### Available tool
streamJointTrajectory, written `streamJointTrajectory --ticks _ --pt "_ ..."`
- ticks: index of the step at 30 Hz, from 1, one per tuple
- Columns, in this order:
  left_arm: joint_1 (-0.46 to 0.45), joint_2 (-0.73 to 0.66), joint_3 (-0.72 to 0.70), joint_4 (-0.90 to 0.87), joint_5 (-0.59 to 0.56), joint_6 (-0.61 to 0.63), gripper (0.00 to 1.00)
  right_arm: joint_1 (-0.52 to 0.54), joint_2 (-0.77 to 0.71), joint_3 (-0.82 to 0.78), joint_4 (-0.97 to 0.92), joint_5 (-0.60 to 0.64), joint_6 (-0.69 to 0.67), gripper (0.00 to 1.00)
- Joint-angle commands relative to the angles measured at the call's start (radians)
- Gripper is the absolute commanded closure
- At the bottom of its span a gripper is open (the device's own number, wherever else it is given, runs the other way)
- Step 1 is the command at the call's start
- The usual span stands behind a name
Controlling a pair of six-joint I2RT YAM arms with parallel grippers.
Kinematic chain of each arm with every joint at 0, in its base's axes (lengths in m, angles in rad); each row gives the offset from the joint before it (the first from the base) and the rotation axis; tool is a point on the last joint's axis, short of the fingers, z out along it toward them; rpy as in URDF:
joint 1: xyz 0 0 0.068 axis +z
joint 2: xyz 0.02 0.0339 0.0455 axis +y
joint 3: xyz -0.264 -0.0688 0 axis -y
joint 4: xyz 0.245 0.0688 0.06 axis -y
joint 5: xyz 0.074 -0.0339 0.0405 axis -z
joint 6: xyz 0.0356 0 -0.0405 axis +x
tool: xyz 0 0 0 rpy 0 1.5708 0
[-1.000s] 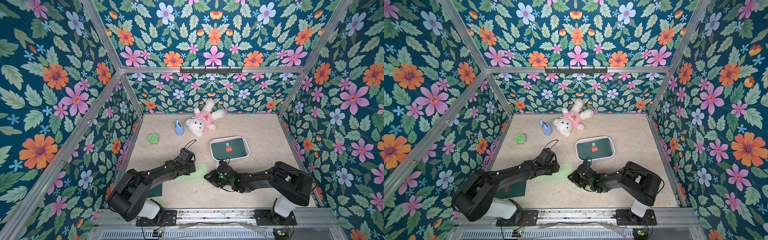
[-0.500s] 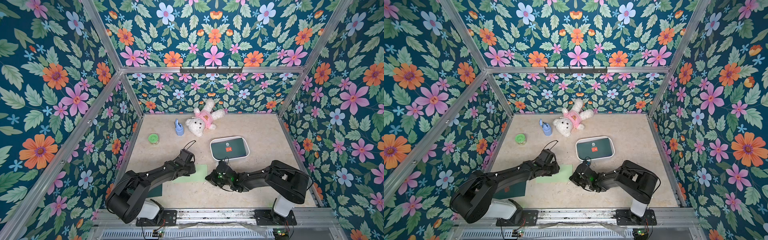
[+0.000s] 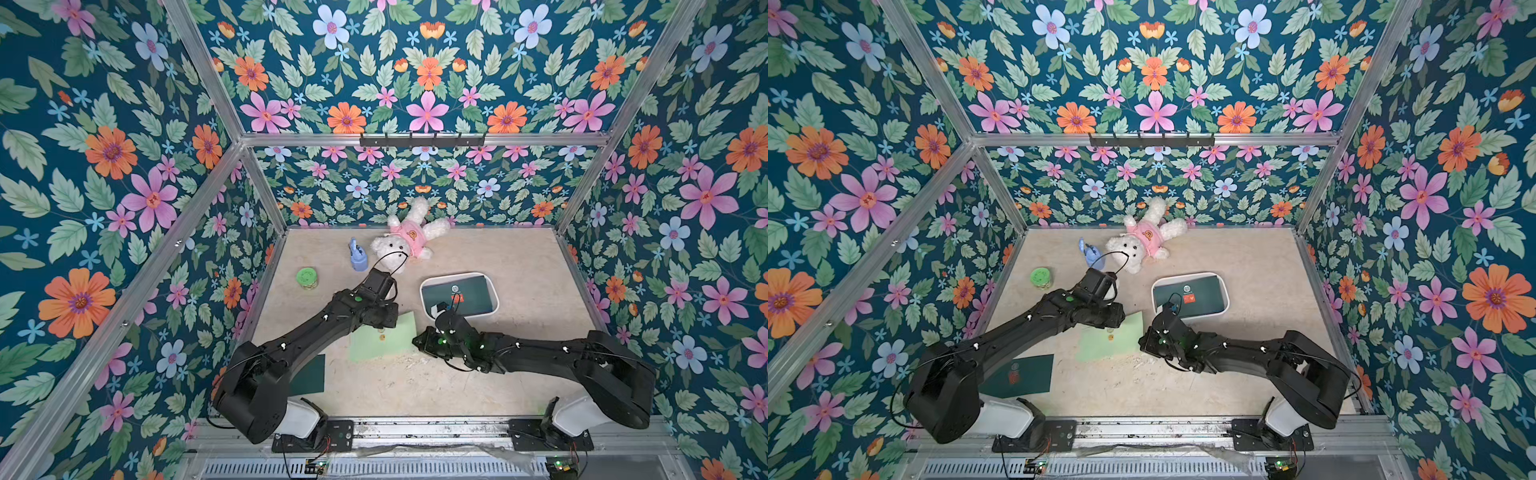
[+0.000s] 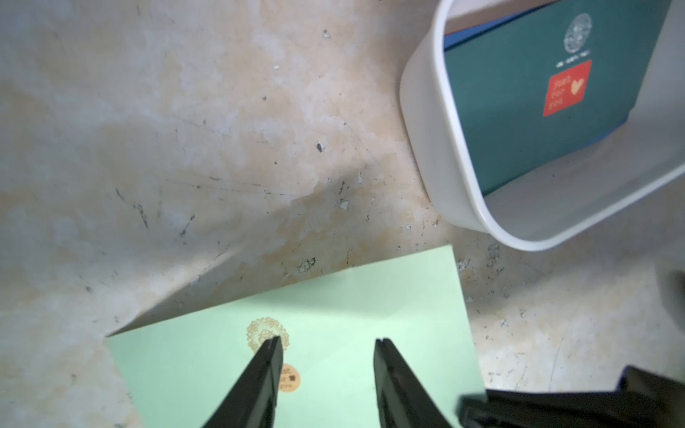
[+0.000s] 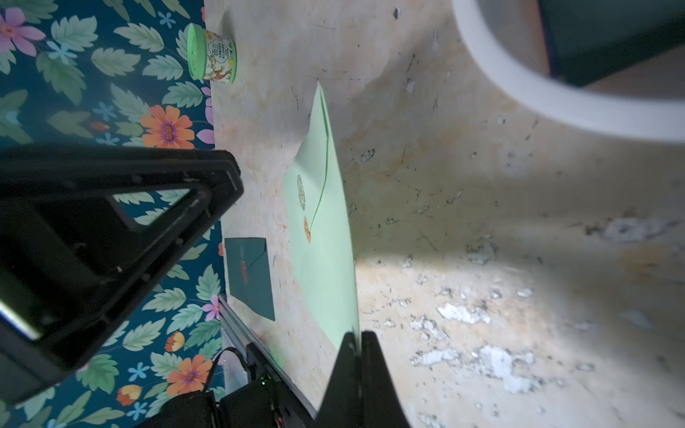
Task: Put the sealed envelopes into the storage box
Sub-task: Pick up the envelope from the center of the board.
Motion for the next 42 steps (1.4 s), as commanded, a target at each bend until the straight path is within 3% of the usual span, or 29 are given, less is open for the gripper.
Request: streamJointTrajectory --ticks 1,10,17,29,35,42 --pt "0.011 -0.029 0.021 -0.07 0.015 0.233 0.51 -0.024 -0.04 0.031 -0.2 0.032 -0.179 1.0" --pt "0.025 -0.067 -0.011 0.007 0.246 0.516 0.47 -0.075 -0.205 0.065 -0.351 -0.013 -0.506 1.0" --pt "0.037 -0.066 -0.034 0.069 0.341 0.62 0.45 -0.091 -0.31 0.069 -0.388 -0.042 -0.658 1.0" --pt "0.037 -0.107 -0.08 0.106 0.341 0.652 0.42 -0.096 -0.338 0.096 -0.43 -0.125 -0.797 1.0" --pt "0.037 -0.104 -0.104 0.081 0.479 0.671 0.42 -0.105 -0.342 0.089 -0.377 -0.105 -0.813 1.0" --pt "0.036 -0.12 -0.153 0.142 0.5 0.615 0.47 -0.149 -0.358 0.088 -0.322 -0.095 -0.825 1.0"
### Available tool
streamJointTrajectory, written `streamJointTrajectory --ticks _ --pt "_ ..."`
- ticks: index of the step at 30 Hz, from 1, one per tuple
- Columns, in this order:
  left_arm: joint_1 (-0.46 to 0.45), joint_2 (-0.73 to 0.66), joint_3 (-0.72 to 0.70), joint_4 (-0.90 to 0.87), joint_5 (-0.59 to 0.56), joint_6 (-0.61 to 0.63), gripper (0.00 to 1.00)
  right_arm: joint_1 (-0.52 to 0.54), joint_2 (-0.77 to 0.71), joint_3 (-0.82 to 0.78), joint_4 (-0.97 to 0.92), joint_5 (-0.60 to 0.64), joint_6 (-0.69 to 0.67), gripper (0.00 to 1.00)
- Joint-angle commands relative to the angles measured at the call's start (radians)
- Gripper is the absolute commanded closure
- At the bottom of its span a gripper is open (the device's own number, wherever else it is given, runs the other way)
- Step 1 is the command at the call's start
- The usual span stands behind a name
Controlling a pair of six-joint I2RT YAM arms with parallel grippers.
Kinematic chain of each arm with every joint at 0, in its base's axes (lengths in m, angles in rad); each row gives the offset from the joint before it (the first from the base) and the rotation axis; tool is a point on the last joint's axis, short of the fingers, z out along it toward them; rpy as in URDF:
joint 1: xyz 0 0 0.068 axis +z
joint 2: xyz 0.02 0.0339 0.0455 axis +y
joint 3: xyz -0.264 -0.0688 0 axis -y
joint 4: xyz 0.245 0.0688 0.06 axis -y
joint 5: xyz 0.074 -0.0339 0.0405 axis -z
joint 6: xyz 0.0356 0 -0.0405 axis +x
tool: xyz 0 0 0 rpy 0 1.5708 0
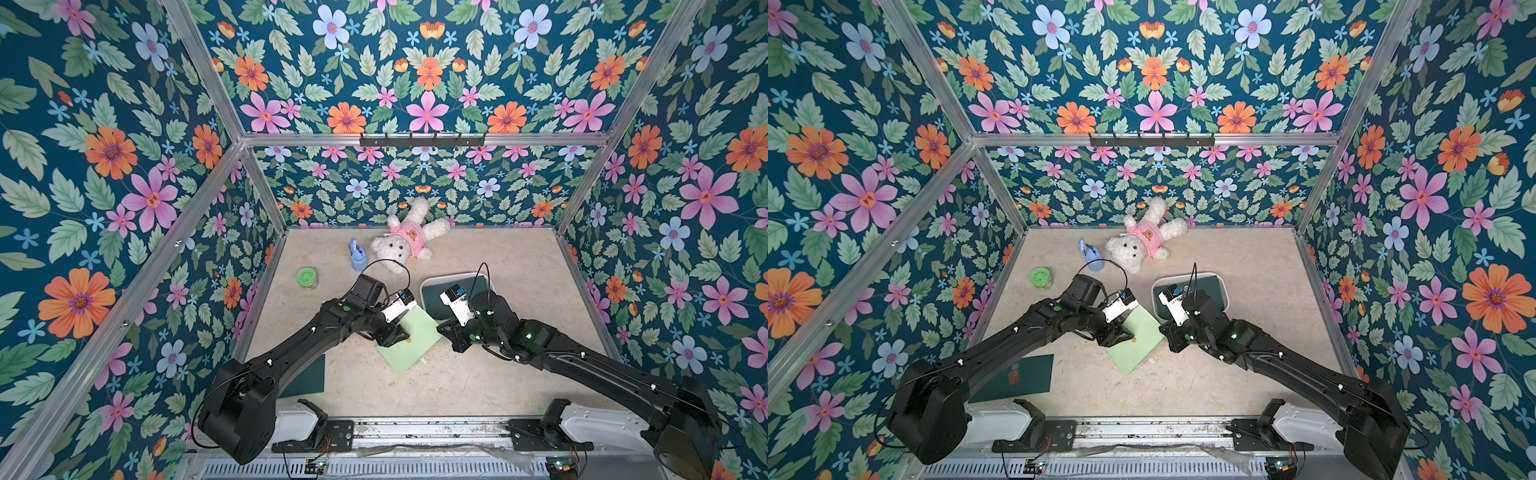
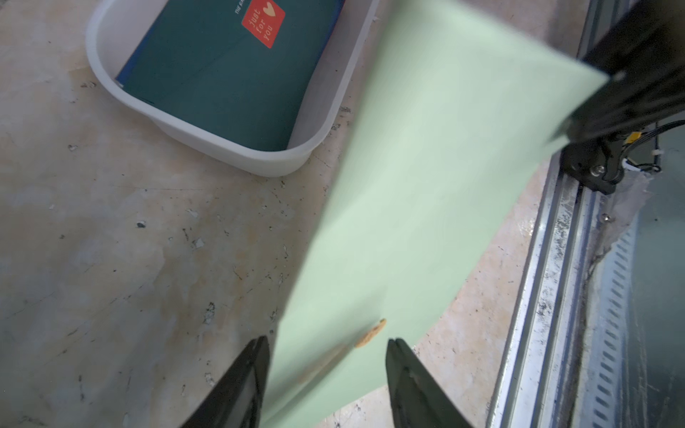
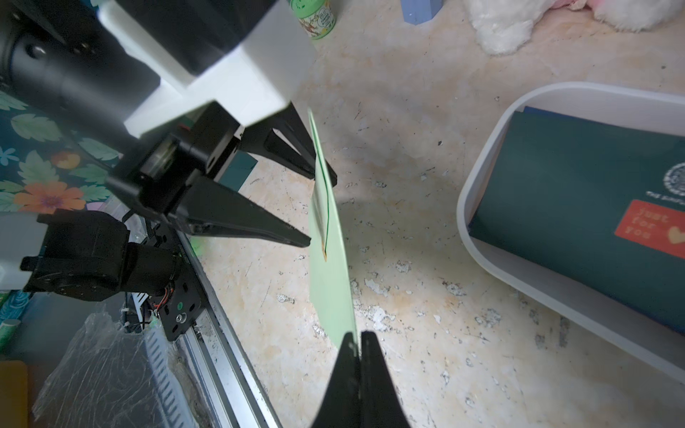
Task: Put the sealed envelopes into the storage box
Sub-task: Pick up the envelope from the center of the board.
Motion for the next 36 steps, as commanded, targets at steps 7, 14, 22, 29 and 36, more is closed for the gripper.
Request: streamJointTrajectory --ticks 7,14,22,29,36 --pt "0.0 -0.056 -0.024 0.077 0.076 -0.049 0.74 -0.048 0.02 0.018 0.068 0.018 -0.04 1.0" --pt "0.0 -0.064 -0.023 0.088 0.041 -0.074 1.0 -0.065 0.027 0.012 0.064 0.089 -0.037 1.0" --pt "0.0 0.025 0.082 -0.039 -0.059 -0.072 1.0 -0.203 0.025 -0.011 -0.042 0.275 0.025 0.53" --pt "0.0 0.069 0.17 -0.098 -0.077 -0.09 1.0 -0.444 0.086 0.005 -0.135 0.341 0.118 0.48" --pt "0.0 0.042 0.213 -0.138 -0.103 -0.088 1.0 -0.561 0.228 0.029 -0.134 0.234 0.108 0.49"
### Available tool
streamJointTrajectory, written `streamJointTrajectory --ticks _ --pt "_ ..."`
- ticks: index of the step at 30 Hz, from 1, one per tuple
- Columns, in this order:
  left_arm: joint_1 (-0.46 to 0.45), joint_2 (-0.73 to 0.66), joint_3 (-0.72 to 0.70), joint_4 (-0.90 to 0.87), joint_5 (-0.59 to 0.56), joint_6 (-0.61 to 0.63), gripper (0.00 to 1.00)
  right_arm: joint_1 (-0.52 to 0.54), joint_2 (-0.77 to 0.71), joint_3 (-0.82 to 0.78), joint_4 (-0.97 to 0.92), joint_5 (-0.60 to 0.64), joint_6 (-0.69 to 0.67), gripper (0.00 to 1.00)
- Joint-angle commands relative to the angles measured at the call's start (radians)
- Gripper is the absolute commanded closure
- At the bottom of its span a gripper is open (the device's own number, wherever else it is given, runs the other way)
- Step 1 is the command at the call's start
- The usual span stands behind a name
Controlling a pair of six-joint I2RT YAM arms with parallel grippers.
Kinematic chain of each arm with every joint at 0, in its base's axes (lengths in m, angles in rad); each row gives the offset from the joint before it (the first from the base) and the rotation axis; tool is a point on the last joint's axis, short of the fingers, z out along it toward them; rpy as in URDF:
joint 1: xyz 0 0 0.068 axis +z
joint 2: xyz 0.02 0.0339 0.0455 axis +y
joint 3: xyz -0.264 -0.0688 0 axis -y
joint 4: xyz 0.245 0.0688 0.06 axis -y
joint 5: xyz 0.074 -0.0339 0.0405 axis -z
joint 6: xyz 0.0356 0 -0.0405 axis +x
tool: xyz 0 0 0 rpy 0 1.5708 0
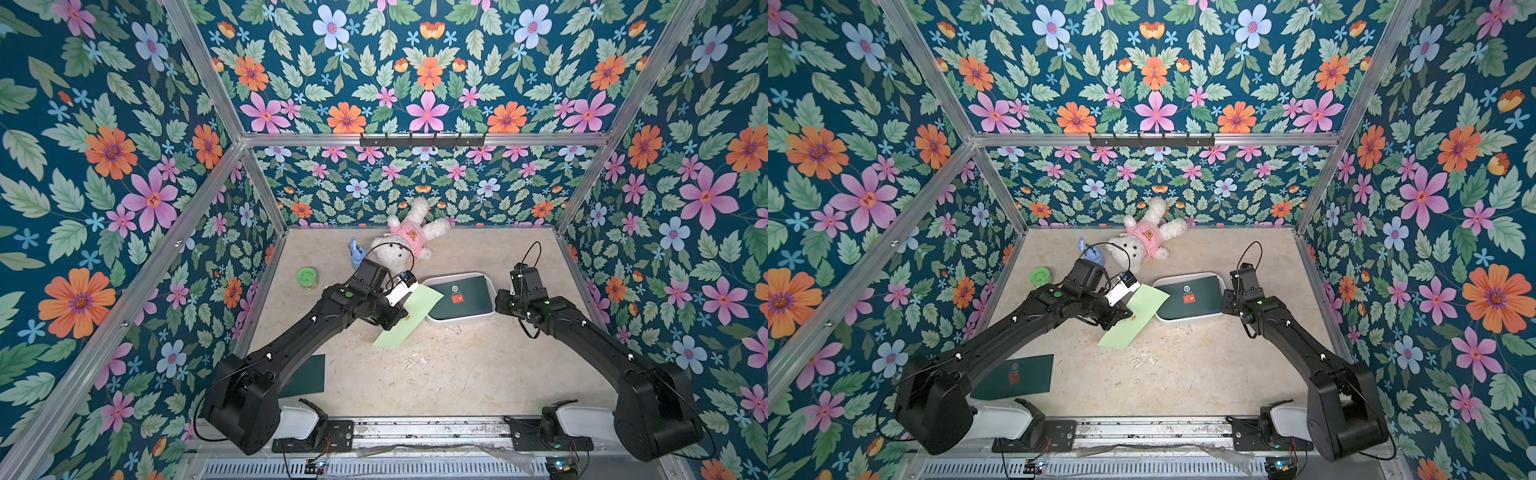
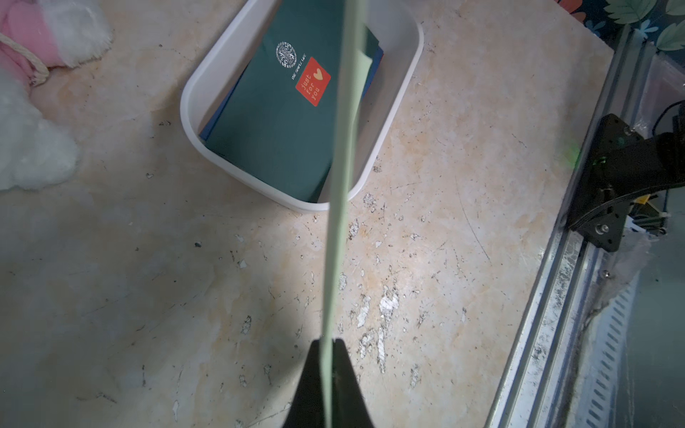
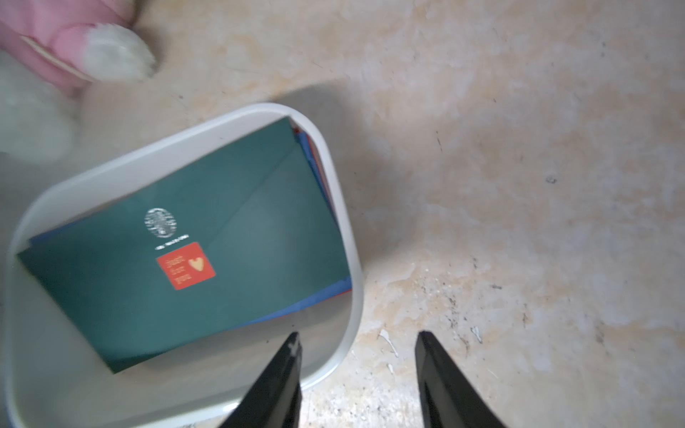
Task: Put the sealed envelopes into the storage box
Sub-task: Pick up the envelope from the center of the board, then pick up the storage box at the center of the board.
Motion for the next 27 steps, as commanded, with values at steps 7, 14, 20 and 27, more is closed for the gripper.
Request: streamJointTrajectory --ticks 7,14,20,27 --pt "0.001 -0.027 0.034 -0.06 -0.037 -0.005 1.0 -0.007 0.135 0.056 0.018 -0.037 -0.003 0.55" --pt "-0.011 -0.022 0.117 -0.114 -0.043 0.005 1.0 -0.006 0.212 0.117 -0.016 -0.012 -0.044 0.77" --pt "-0.023 0.036 0.217 -0.162 -0.024 0.004 1.0 0.028 0.216 0.132 -0.03 -0.056 -0.085 0.87" --pt "-0.038 0.181 0.387 -0.245 0.022 0.029 1.0 0.169 0.195 0.13 -0.031 -0.077 -0.094 0.9"
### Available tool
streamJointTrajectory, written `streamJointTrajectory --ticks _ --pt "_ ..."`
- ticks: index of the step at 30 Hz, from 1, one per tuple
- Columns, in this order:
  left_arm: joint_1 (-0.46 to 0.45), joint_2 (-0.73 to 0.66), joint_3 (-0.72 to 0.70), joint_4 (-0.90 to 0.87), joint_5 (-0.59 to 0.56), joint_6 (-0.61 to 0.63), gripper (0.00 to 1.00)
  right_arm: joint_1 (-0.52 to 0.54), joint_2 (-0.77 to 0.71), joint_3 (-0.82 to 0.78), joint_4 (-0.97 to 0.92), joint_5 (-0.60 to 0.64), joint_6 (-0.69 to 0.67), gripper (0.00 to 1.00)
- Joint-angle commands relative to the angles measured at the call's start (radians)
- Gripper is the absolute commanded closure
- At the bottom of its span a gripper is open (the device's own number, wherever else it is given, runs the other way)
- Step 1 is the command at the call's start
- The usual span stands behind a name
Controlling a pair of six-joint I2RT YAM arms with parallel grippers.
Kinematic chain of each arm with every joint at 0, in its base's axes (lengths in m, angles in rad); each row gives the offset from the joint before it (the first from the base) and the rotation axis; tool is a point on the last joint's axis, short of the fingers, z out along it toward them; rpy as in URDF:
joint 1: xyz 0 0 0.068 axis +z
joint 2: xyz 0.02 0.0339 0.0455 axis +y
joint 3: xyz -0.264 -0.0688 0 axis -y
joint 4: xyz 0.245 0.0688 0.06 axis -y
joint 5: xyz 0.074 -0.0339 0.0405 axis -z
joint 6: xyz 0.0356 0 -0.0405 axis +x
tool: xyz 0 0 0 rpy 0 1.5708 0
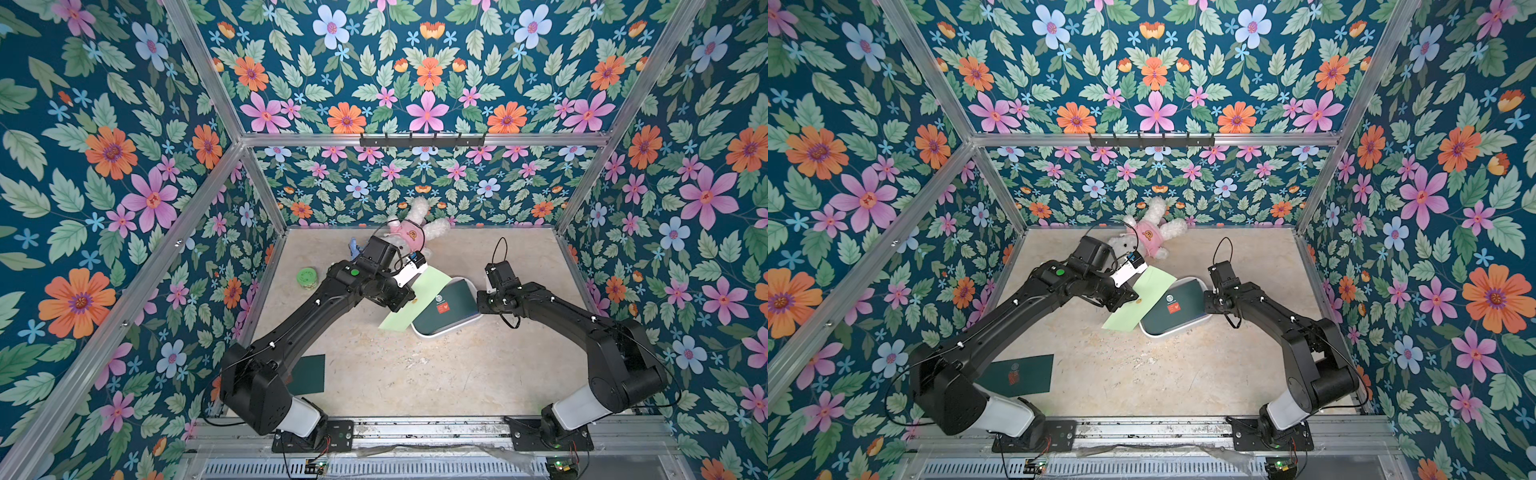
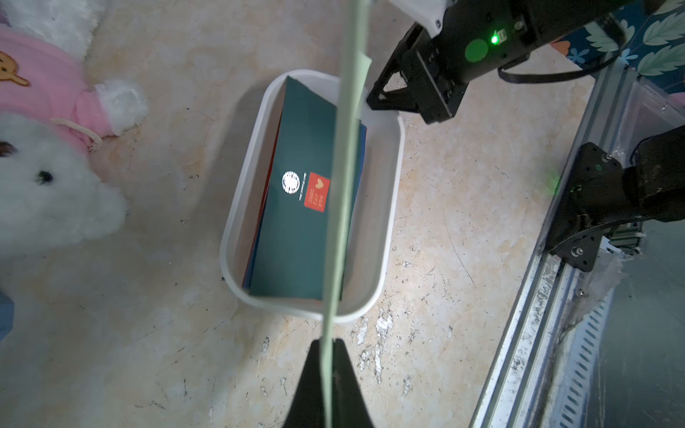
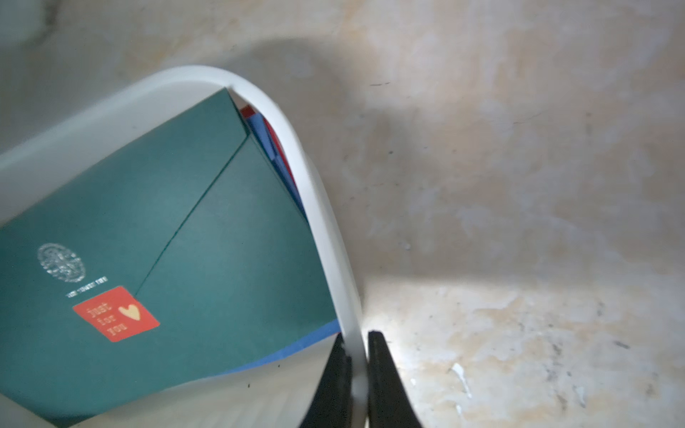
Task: Put the sealed envelopes into the storage box
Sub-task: Pick up the storage box at the center of the board, then place the envelope in the storage box.
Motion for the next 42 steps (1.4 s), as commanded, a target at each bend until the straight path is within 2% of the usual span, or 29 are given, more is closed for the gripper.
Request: streamJointTrajectory --ticks 1,12,24,35,39,42 --pt "0.0 0.041 0.059 -0.056 0.041 0.021 1.0 0.04 -0.022 -0.012 0.008 -0.031 -0.007 0.9" --pt "-0.022 0.208 0.145 -0.158 -0.018 0.108 1.0 0.101 -0.074 -0.055 0.089 -0.084 0.025 0.91" --pt "-0.062 0.382 0.206 -0.219 -0.13 0.116 1.0 0.101 -0.064 -0.052 0.104 -0.09 0.037 0.91" --pt "-0.099 0.483 0.287 -0.257 -0.126 0.151 1.0 0.104 -0.064 -0.071 0.124 -0.095 0.044 0.9" --pt "-0.103 0.51 0.317 -0.257 -0.156 0.152 0.85 0.104 -0.067 -0.072 0.134 -0.106 0.054 0.9" --pt "-0.103 0.526 0.335 -0.259 -0.178 0.171 0.81 0.105 -0.068 -0.073 0.142 -0.118 0.06 0.9"
